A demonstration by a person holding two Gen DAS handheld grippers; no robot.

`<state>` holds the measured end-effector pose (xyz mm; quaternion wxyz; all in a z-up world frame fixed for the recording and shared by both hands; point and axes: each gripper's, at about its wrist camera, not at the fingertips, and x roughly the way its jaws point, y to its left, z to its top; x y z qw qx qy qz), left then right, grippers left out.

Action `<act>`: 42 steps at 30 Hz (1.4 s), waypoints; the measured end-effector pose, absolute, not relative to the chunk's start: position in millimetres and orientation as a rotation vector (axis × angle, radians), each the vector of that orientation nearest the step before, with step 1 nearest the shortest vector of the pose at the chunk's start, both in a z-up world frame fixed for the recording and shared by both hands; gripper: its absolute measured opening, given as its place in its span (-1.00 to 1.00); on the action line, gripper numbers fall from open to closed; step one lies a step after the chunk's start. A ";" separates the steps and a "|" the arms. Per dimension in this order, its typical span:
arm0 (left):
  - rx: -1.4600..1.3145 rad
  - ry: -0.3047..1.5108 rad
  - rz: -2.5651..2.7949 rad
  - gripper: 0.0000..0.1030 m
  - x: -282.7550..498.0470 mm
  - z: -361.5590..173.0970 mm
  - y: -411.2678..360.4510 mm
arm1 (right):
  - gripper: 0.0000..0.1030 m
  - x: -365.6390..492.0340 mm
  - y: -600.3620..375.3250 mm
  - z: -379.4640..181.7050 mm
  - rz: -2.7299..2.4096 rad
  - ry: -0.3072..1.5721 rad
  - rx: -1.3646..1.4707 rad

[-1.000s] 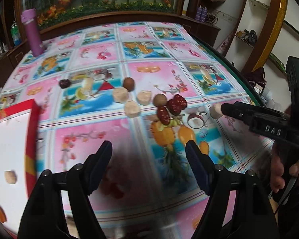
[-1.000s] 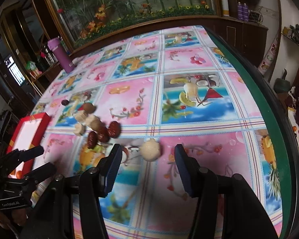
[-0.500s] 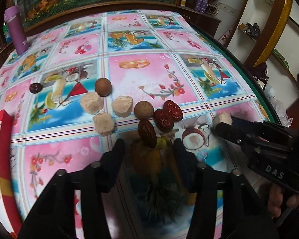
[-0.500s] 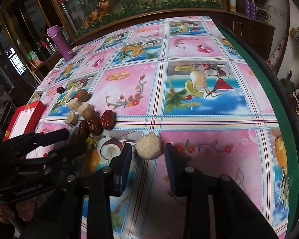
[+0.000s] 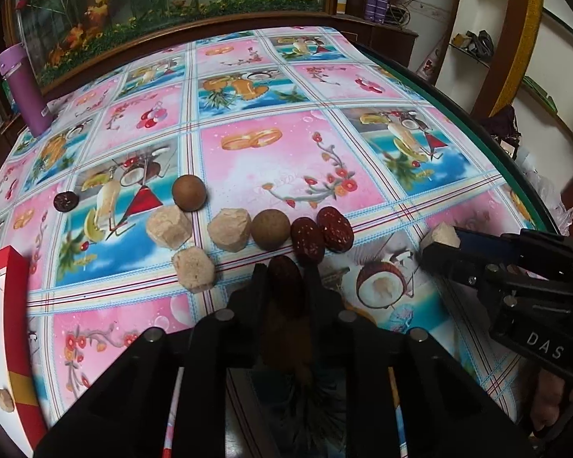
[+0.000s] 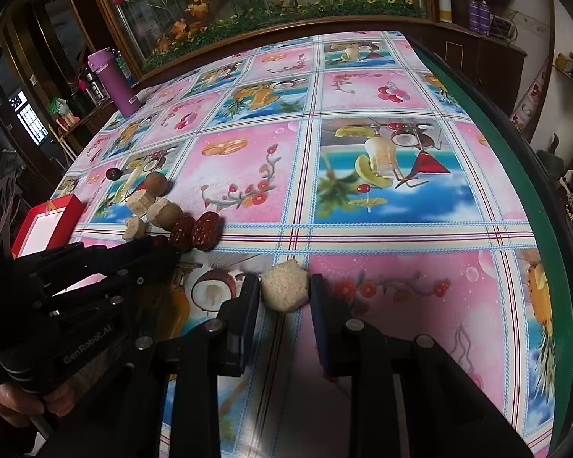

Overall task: Organize fruits
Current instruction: 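Grasp a red date with the left gripper while the right lifts the ball, then carry the date and ball into the tray and open both grippers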

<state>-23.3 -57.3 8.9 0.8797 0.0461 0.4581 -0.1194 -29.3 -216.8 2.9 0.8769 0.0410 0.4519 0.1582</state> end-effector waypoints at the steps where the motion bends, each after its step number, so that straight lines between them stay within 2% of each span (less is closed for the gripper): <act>1: 0.097 0.954 -0.253 -0.60 -23.7 8.8 -57.6 | -0.50 -30.2 -216.1 2.9 0.331 0.944 0.086; 10: 0.038 0.923 -0.261 -0.61 -53.3 29.3 -33.7 | -0.50 -41.8 -211.4 15.4 0.356 0.938 0.122; 23: -0.053 0.720 -0.045 -0.60 -134.0 96.7 86.7 | -0.51 -71.8 -126.9 48.8 0.502 0.867 0.043; 33: -0.113 0.698 0.107 -0.60 -169.7 94.7 174.4 | -0.51 -99.2 -2.8 71.8 0.711 0.804 -0.075; 42: -0.151 0.734 0.229 -0.60 -182.4 77.7 244.4 | -0.51 -109.5 89.5 57.1 0.846 0.858 -0.137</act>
